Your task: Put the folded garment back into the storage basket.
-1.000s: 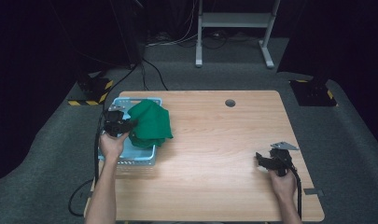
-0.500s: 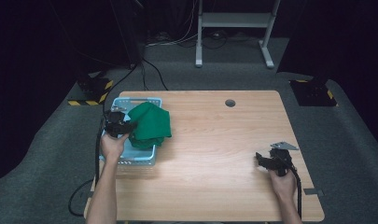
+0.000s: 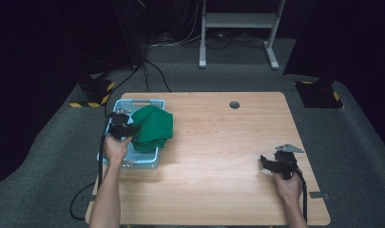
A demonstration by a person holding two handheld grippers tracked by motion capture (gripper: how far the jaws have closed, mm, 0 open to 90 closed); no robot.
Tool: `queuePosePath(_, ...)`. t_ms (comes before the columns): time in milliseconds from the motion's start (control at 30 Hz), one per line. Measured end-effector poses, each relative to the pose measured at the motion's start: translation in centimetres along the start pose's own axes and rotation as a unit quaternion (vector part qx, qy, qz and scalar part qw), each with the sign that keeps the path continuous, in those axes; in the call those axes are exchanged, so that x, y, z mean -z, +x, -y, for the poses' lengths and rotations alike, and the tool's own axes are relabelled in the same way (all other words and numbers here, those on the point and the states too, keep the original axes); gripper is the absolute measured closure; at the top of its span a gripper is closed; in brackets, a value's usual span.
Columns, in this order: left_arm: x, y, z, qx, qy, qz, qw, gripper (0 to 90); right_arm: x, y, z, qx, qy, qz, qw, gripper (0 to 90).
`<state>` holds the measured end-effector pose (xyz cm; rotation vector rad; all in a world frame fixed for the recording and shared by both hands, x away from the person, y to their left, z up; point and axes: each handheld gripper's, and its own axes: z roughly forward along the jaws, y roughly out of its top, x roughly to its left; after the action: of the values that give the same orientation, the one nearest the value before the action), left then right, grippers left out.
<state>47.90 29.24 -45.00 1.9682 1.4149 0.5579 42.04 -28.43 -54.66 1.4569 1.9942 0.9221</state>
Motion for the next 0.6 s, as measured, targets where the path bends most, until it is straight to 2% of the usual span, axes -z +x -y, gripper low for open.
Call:
queuePosePath(200,-0.4,0.2,0.0,0.003,0.011,-0.006,0.9999,73.1,0.0,0.0,0.0,0.0,0.0,0.0,1.0,24.3)
queuePosePath(600,-1.4,0.3,0.3,-0.014,0.045,-0.04,0.9981,73.0,0.0,0.0,0.0,0.001,0.0,0.0,1.0,24.3)
